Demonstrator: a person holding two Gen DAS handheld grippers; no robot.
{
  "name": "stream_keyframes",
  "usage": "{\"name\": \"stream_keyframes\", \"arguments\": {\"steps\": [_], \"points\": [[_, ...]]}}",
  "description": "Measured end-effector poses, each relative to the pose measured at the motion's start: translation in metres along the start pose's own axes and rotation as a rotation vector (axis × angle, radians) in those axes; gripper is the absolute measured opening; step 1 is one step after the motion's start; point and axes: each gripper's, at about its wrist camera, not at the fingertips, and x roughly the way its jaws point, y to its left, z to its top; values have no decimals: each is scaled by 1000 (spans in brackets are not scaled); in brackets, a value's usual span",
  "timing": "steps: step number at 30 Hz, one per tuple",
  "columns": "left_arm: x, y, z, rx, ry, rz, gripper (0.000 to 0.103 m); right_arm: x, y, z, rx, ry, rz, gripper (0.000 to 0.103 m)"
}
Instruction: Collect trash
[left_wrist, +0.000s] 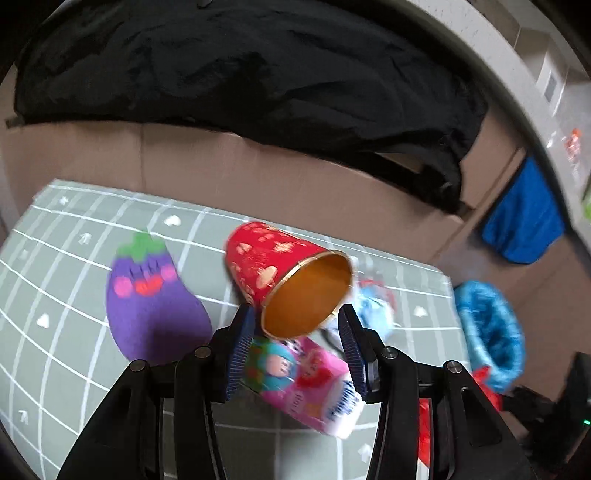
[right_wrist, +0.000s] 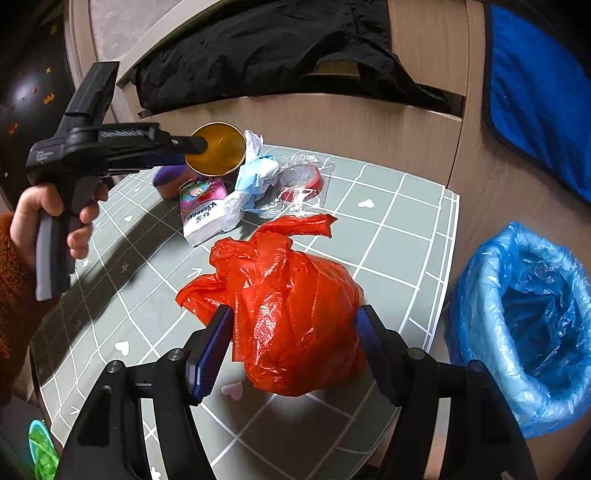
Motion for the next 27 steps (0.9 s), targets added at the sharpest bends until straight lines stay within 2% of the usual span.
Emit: {"name": "stream_keyframes", "arguments": {"steps": [2,5,6,7,9,11,13,15,21,27], "points": [[2,-1,2,0,-37,39,46,2,1,0,2,7,3,66],[8,-2,9,17,-62,94,28,3,5,2,-10,3,-16,66],[13,-3,12,33,-58,118,18,4,7,3,-18,2,-24,65],[15,-4,12,40,-55,129,12,4,9,4,-28,2,-31,63],[14,-6,12,44,-51,124,5,2,12,8,-41,-2,-33,53],[0,-7,6,53,-73,127,5,-2,15,12,-44,-14,6,50],[-13,-13,1,74,-96,171,5,-8,15,16,-36,-33,45,50],[-25,-18,-4,70,-105,188,4,-12,16,21,-37,-45,38,50],[-64,-28,-23,31,-119,180,4,-23,3,35,23,-56,-10,50],[-85,-47,-54,102,-116,186,4,-31,-7,31,31,-27,0,50]]}}
